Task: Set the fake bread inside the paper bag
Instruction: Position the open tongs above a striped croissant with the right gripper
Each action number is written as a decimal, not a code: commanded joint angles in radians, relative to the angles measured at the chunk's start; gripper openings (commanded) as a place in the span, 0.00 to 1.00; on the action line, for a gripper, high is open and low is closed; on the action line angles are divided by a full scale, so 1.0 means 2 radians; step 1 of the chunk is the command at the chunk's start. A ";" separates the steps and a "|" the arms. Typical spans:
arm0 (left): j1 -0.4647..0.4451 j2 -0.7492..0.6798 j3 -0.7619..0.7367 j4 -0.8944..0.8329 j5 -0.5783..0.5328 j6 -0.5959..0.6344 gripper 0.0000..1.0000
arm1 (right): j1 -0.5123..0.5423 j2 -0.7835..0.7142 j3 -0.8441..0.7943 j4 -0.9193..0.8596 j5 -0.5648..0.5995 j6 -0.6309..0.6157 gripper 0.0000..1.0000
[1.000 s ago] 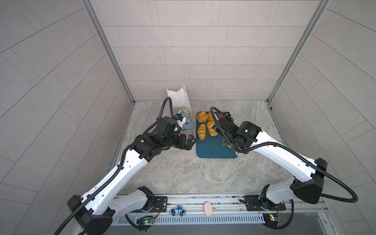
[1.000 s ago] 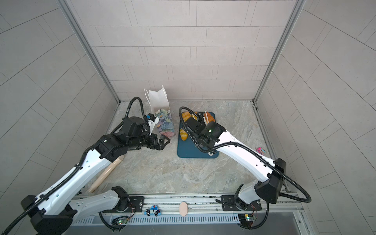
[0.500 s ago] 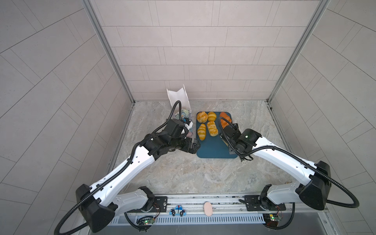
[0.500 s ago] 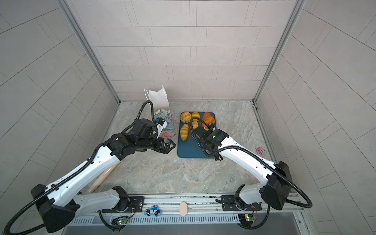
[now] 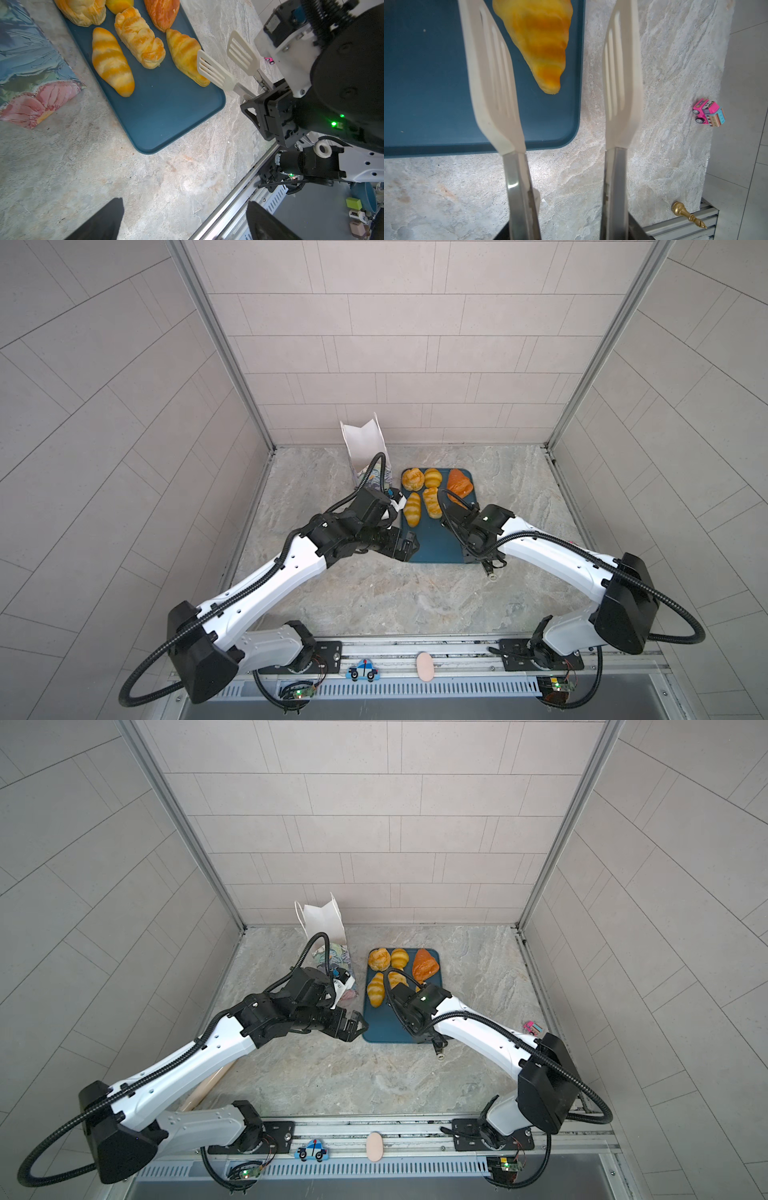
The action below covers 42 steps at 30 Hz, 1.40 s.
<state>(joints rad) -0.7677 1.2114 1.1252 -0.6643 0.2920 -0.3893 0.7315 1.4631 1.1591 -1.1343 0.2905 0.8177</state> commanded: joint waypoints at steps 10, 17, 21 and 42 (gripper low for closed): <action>-0.010 -0.004 -0.024 0.020 -0.028 -0.021 1.00 | -0.023 0.011 -0.024 0.026 -0.033 -0.009 0.63; -0.009 -0.014 -0.039 0.030 -0.039 -0.034 1.00 | -0.035 0.026 -0.026 0.039 -0.043 -0.025 0.65; -0.010 -0.019 -0.043 0.032 -0.044 -0.036 1.00 | -0.039 0.031 -0.023 0.044 -0.045 -0.033 0.65; -0.007 -0.018 -0.039 0.023 -0.052 -0.029 1.00 | -0.054 0.075 0.016 0.049 -0.046 -0.066 0.65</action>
<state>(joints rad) -0.7822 1.1873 1.0481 -0.6167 0.1997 -0.4526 0.6270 1.6051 1.1652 -1.0298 0.1791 0.6994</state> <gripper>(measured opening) 0.999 0.651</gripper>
